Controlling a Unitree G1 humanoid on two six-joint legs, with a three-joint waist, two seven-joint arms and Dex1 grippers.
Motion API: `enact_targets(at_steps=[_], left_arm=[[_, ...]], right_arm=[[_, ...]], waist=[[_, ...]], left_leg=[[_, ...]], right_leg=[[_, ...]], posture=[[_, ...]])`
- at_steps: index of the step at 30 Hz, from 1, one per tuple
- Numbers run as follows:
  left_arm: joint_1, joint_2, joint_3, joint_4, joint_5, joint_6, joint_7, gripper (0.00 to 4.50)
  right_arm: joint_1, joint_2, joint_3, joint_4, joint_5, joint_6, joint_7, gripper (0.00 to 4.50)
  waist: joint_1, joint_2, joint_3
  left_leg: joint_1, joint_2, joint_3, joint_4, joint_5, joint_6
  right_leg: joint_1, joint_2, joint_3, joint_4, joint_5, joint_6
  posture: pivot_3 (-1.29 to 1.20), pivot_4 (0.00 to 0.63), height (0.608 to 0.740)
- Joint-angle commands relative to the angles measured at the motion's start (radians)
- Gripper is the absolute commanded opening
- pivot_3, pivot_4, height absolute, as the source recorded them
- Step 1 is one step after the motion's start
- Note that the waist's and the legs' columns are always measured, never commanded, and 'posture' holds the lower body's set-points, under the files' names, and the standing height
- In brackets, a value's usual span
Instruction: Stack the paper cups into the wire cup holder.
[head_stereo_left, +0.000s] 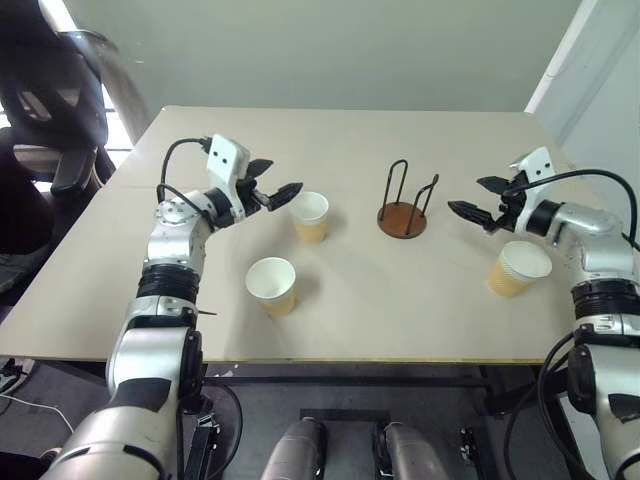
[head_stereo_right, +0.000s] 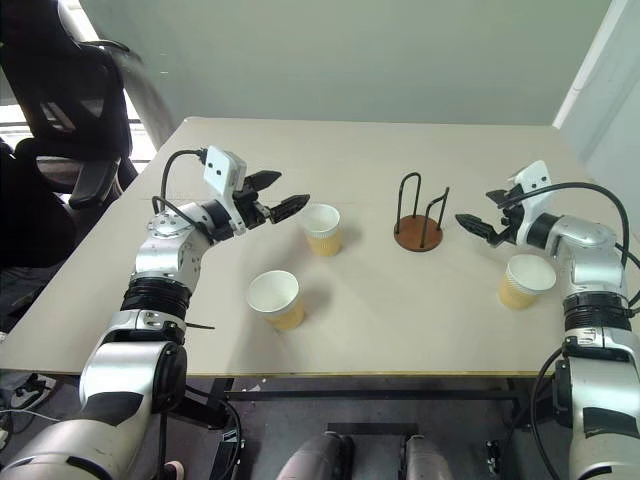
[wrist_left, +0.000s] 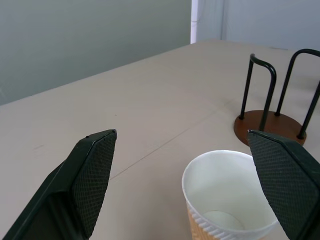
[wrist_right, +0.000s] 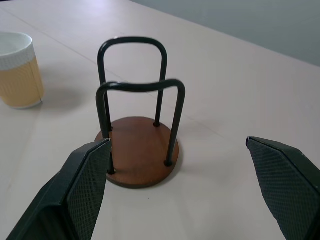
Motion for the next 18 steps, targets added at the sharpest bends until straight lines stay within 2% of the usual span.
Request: enact_targets(at_steps=[1, 18], left_arm=[[-0.002, 0.011, 0.02, -0.042, -0.012, -0.01, 0.008, 4.45], [0.004, 0.021, 0.031, -0.017, -0.01, -0.033, 0.016, 4.45]], right_arm=[[-0.018, -0.005, -0.006, -0.004, 0.004, -0.014, 0.004, 4.46], [-0.049, -0.002, 0.005, 0.03, -0.001, 0.003, 0.019, 4.46]], waist=[[0.0, 0.0, 0.0], [0.0, 0.0, 0.0]], left_leg=[[0.0, 0.0, 0.0, 0.0, 0.0, 0.0], [0.0, 0.0, 0.0, 0.0, 0.0, 0.0]], right_leg=[[0.0, 0.0, 0.0, 0.0, 0.0, 0.0], [0.0, 0.0, 0.0, 0.0, 0.0, 0.0]], posture=[[0.0, 0.15, 0.74], [0.0, 0.15, 0.74]])
